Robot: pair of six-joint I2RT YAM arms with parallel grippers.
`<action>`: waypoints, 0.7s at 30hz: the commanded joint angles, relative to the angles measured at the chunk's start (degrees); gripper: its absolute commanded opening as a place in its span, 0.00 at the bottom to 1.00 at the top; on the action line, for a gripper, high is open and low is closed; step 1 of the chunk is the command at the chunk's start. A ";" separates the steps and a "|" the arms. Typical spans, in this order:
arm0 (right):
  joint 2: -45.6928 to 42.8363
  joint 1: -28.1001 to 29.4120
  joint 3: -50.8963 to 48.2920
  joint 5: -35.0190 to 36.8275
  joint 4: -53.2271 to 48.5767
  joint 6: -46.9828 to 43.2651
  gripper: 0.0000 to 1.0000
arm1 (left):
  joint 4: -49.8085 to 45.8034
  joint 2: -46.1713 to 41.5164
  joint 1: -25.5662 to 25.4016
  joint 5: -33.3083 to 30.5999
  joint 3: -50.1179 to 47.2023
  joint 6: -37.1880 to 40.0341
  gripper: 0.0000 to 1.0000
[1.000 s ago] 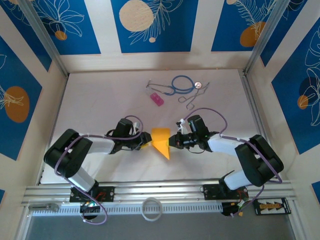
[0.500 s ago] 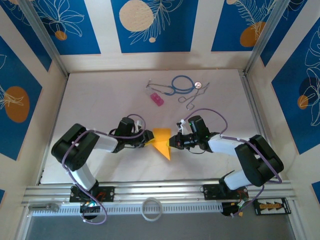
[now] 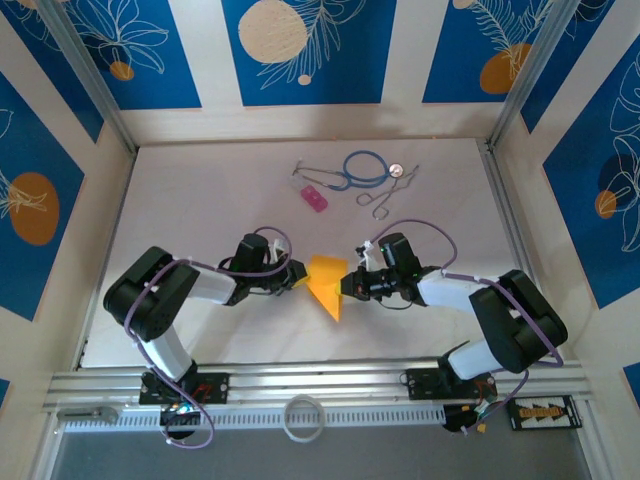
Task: Fold a paper plane with a square sheet of paper (pick it up from the middle)
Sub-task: Fourth fold the wing at the center of the table.
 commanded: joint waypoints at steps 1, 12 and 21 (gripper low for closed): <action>-1.49 -0.38 -0.65 -1.37 -0.74 -0.77 0.00 | 1.24 0.44 0.03 -0.38 0.24 0.18 0.07; -7.13 -0.42 0.11 5.54 -8.79 -2.14 0.20 | 2.13 -4.29 0.01 -6.68 -4.47 -0.55 0.00; -13.80 -1.66 1.17 13.18 -18.14 -3.67 0.35 | -3.92 -13.43 -0.77 -15.30 -8.04 -1.45 0.00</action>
